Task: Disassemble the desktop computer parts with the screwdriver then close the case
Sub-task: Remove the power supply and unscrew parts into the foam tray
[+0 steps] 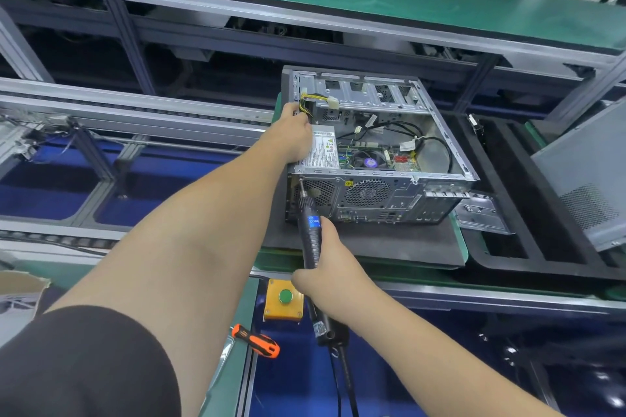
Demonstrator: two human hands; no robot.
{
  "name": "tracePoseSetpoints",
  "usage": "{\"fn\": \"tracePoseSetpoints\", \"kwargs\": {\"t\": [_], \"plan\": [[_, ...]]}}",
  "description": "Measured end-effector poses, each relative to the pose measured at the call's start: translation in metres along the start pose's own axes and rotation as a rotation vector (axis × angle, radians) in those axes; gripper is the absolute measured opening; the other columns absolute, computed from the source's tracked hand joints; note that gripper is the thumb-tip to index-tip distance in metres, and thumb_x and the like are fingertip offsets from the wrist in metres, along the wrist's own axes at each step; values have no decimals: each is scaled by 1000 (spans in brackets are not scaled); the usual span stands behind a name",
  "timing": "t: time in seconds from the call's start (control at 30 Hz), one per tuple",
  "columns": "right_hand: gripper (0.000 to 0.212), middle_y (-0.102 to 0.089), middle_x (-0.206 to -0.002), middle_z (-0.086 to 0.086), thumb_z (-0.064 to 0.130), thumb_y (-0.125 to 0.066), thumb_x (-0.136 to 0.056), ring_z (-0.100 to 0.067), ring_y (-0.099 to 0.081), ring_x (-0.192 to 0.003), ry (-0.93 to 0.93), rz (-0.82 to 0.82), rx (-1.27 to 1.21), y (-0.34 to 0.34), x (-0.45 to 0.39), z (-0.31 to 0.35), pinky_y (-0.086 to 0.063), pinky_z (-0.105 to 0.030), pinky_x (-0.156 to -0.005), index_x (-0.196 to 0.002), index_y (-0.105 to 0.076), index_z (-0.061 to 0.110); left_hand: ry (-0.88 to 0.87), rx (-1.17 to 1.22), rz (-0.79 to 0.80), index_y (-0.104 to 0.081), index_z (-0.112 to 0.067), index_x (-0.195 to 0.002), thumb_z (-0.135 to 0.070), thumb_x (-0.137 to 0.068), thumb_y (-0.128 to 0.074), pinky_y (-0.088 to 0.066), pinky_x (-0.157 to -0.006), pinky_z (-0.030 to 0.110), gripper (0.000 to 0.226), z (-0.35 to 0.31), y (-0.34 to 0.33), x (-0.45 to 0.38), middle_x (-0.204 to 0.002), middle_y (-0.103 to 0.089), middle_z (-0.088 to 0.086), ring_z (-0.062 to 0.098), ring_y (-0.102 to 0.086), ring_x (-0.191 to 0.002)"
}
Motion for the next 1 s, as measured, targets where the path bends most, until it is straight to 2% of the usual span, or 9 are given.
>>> {"fn": "tracePoseSetpoints", "kwargs": {"t": [0.13, 0.2, 0.3, 0.4, 0.5, 0.57, 0.67, 0.83, 1.0], "plan": [[106, -58, -92, 13, 25, -75, -79, -3, -59, -65, 1, 28, -5, 0, 1, 2, -39, -8, -42, -160, -9, 41, -39, -104, 57, -51, 8, -137, -11, -108, -22, -27, -120, 49, 45, 4, -3, -5, -147, -48, 16, 35, -12, -150], [109, -60, -94, 12, 26, -76, -76, -3, -62, -67, -2, 33, -4, -1, 0, 4, -41, -9, -43, -159, -7, 44, -68, -175, 54, -52, 1, -138, -17, -108, -25, -34, -115, 52, 44, 5, -1, -3, -152, -41, 12, 34, -21, -149], [107, -60, -93, 15, 22, -73, -76, -3, -60, -66, 3, 20, -25, -4, -1, 2, -41, -9, -44, -158, -9, 45, -42, 50, 20, -47, -17, -146, -30, -108, -27, -36, -112, 43, 44, 5, -2, 5, -162, -24, 3, 24, -38, -141], [106, -57, -96, 19, 22, -73, -78, -5, -62, -71, 4, -8, -18, -8, -2, 0, -46, -12, -50, -159, -7, 43, 94, 381, -313, -51, -22, -137, -32, -107, -32, -38, -92, 31, 37, 6, 4, 36, -144, -43, 0, 13, -52, -109], [109, -56, -96, 21, 21, -72, -78, -6, -61, -67, 2, -31, -12, -12, -3, -4, -43, -9, -47, -161, -4, 40, 482, 701, -655, -58, -20, -92, -26, -99, -38, -36, -68, 31, 21, 23, 0, 95, -95, -61, -3, 14, -51, -75], [109, -57, -95, 19, 20, -73, -78, -4, -60, -64, 8, -54, -5, -15, -5, -7, -43, -10, -45, -161, -5, 39, 627, 901, -540, -63, -13, -83, -23, -92, -43, -39, -60, 31, 24, 27, -11, 128, -76, -64, -2, 20, -53, -68], [111, -56, -95, 20, 18, -74, -78, 3, -61, -63, 23, -73, 1, -22, -8, -12, -40, -8, -44, -162, -4, 37, 628, 1045, -273, -71, -13, -76, -25, -89, -52, -49, -59, 30, 25, 13, -22, 154, -66, -71, -3, 15, -61, -62], [113, -58, -102, 11, 20, -75, -79, -4, -61, -74, 36, -84, 19, -23, -12, -14, -43, -15, -50, -163, -1, 34, 628, 1088, -205, -75, -12, -78, -23, -87, -69, -52, -44, 21, 15, -2, -22, 160, -74, -76, 0, 11, -66, -56], [110, -57, -100, 12, 22, -73, -79, -5, -63, -75, 36, -63, 15, -21, -9, -9, -43, -16, -48, -162, -2, 36, 696, 1250, -131, -74, -2, -100, -10, -88, -74, -59, -57, 29, 15, -13, -21, 155, -94, -77, 17, 20, -65, -64]]}}
Point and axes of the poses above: each hand's wrist, its own x-axis away from the middle knuckle, its own y-axis out of the back of the hand, z = x × y, the point moved 1 cm from there along -x, towards the middle knuckle
